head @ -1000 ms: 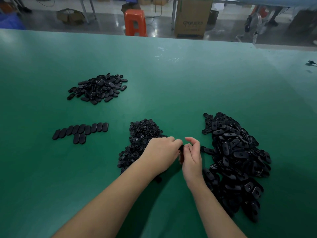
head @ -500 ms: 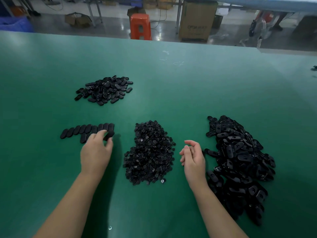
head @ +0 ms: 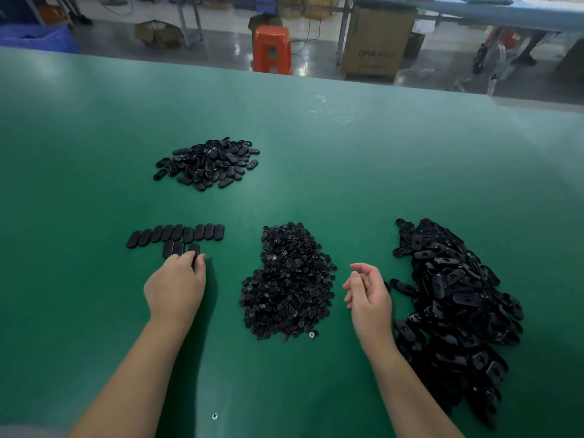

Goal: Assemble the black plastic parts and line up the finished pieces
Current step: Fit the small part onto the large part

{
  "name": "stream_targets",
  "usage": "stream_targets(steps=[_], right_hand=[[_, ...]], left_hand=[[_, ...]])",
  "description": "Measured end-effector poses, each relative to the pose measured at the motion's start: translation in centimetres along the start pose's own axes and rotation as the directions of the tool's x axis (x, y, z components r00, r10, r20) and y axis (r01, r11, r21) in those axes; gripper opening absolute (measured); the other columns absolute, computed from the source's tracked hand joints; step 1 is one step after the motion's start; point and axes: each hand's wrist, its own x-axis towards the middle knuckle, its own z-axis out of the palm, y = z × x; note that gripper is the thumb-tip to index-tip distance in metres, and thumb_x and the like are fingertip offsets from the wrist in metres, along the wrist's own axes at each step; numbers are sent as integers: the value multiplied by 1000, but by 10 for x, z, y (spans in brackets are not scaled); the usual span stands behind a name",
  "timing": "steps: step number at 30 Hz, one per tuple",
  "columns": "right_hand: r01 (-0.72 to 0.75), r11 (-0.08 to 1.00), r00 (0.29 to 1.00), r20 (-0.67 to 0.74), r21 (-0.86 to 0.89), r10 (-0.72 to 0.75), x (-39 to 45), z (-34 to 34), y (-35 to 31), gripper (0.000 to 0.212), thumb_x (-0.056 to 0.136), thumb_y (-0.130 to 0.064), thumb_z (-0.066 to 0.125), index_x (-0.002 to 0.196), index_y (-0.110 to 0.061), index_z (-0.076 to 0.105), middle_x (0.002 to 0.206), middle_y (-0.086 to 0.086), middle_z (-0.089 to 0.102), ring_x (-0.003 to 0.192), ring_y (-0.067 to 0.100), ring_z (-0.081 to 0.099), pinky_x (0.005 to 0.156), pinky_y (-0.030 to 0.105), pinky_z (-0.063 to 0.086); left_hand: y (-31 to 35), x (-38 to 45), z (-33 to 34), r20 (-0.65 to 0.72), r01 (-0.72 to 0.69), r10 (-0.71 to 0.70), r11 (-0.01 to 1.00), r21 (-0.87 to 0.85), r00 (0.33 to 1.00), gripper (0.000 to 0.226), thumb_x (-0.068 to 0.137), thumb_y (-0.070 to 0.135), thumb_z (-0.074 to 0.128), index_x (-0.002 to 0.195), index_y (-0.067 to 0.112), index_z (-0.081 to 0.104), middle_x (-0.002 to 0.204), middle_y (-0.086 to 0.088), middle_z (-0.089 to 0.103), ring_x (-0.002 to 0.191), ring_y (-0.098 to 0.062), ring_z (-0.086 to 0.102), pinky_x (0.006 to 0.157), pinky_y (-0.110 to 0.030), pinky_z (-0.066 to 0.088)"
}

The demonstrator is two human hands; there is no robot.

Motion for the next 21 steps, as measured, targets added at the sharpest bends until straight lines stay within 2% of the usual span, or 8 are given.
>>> stream_targets(steps=[3, 6, 8, 10, 12, 14, 18, 21], right_hand=[[5, 1000, 1000, 4, -5, -5, 0, 0, 0, 13, 105, -25, 51, 105, -34, 60, 77, -6, 64, 64, 8, 56, 62, 30, 49], [1, 1000, 1000, 1, -5, -1, 0, 1, 0, 14, 105, -25, 51, 105, -34, 61, 77, -6, 64, 64, 7, 56, 62, 29, 48], [-8, 1000, 1000, -2, -14, 8, 0, 0, 1, 14, 105, -24, 51, 104, -35, 61, 77, -5, 65, 63, 7, 56, 62, 27, 48], [-18, 1000, 1000, 0, -16, 18, 0, 1, 1, 16, 105, -24, 50, 104, -36, 60, 77, -6, 65, 63, 6, 56, 60, 25, 48], [-24, 999, 1000, -2, -26, 24, 0, 1, 1, 17, 105, -22, 50, 104, -36, 60, 78, -7, 65, 62, 5, 55, 57, 24, 47], [-25, 999, 1000, -3, -44, 25, 0, 1, 0, 19, 105, -20, 49, 104, -36, 59, 78, -9, 65, 60, 4, 54, 55, 23, 46], [-14, 993, 1000, 8, -114, 15, 0, 2, -3, 22, 104, -15, 51, 100, -35, 59, 81, -14, 66, 54, 4, 50, 48, 23, 42], [-9, 989, 1000, 2, -147, 9, -2, 2, -6, 21, 103, -13, 54, 97, -32, 60, 79, -9, 65, 53, 3, 47, 48, 21, 38]], left_hand=[[1, 4, -1, 21, 25, -25, 1000, 17, 999, 29, 103, 32, 50, 106, 14, 73, 74, -4, 58, 60, -29, 52, 50, -27, 31], [7, 5, -4, -6, 14, -15, 998, -63, 1000, 30, 101, 26, 53, 123, 14, 69, 88, -7, 67, 70, -32, 62, 54, -30, 39], [17, 1, -3, -29, -59, 55, 985, -160, 998, 28, 99, 19, 57, 122, 13, 70, 88, -5, 69, 67, -26, 60, 52, -27, 36], [33, -5, 1, -20, -154, 154, 955, -255, 988, 26, 96, 16, 61, 119, 14, 72, 90, 0, 71, 61, -11, 53, 49, -20, 32], [50, -12, 5, 10, -198, 215, 915, -351, 976, 23, 97, 20, 61, 116, 16, 73, 92, 5, 72, 59, -1, 50, 49, -19, 36], [64, -19, 10, 37, -176, 210, 893, -414, 977, 21, 98, 24, 59, 113, 19, 73, 92, 9, 69, 63, -2, 53, 54, -24, 44], [71, -27, 21, 54, -135, 176, 889, -437, 983, 17, 97, 23, 59, 104, 18, 74, 87, 9, 64, 72, -9, 56, 61, -27, 42], [67, -24, 25, 70, -113, 164, 878, -465, 984, 16, 97, 23, 59, 100, 19, 74, 85, 10, 63, 73, -9, 57, 63, -29, 45]])
